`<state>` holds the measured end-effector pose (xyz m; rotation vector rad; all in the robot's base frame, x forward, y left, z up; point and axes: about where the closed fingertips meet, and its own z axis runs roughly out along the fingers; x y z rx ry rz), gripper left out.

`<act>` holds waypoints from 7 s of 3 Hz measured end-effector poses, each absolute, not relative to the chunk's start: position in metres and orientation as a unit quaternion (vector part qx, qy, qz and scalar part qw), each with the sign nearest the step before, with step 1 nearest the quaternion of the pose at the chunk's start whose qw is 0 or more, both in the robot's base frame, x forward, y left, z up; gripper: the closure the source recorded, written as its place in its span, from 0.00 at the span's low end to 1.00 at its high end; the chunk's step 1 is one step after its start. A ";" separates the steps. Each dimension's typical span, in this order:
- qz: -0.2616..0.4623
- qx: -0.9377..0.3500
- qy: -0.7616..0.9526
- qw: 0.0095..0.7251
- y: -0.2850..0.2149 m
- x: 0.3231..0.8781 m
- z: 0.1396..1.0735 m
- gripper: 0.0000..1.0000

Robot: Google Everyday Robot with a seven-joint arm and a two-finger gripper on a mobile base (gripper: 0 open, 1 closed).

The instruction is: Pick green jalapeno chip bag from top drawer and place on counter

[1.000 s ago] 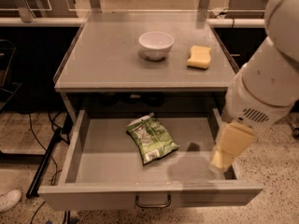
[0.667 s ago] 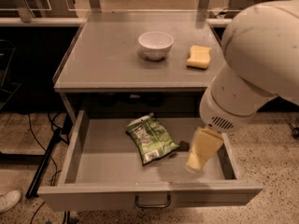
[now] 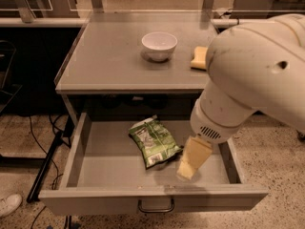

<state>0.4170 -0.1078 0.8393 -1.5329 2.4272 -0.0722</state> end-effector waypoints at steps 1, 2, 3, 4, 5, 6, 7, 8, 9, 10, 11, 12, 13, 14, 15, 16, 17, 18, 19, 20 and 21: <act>-0.030 -0.515 0.849 0.114 -0.077 0.440 0.791 0.00; -0.031 -0.512 0.851 0.114 -0.075 0.440 0.790 0.00; -0.035 -0.500 0.857 0.116 -0.067 0.444 0.779 0.00; -0.040 -0.484 0.867 0.114 -0.054 0.460 0.758 0.00; -0.036 -0.467 0.876 0.116 -0.050 0.478 0.738 0.00; -0.028 -0.449 0.885 0.116 -0.054 0.499 0.718 0.00; -0.014 -0.424 0.900 0.098 -0.059 0.516 0.695 0.00; -0.014 -0.424 0.900 0.098 -0.059 0.516 0.695 0.00; -0.003 -0.409 0.906 0.109 -0.039 0.519 0.680 0.00; 0.008 -0.394 0.912 0.115 -0.016 0.533 0.661 0.00; 0.008 -0.394 0.913 0.105 -0.015 0.533 0.640 0.00; 0.005 -0.392 0.915 0.093 -0.015 0.535 0.618 0.00; 0.007 -0.393 0.916 0.082 -0.015 0.537 0.599 0.00; 0.003 -0.395 0.916 0.077 -0.015 0.545 0.586 0.02; 0.003 -0.395 0.916 0.077 -0.015 0.545 0.586 0.24; 0.003 -0.395 0.916 0.077 -0.015 0.545 0.586 0.55; 0.003 -0.395 0.916 0.077 -0.015 0.545 0.586 0.78; 0.003 -0.395 0.916 0.077 -0.015 0.545 0.588 1.00; 0.003 -0.395 0.916 0.077 -0.014 0.545 0.596 1.00; -0.002 -0.394 0.914 0.096 -0.020 0.533 0.612 1.00; -0.007 -0.396 0.909 0.132 -0.028 0.528 0.643 1.00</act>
Offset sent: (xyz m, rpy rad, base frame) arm 0.0362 0.0439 -0.0697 -0.0394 0.0435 -0.0514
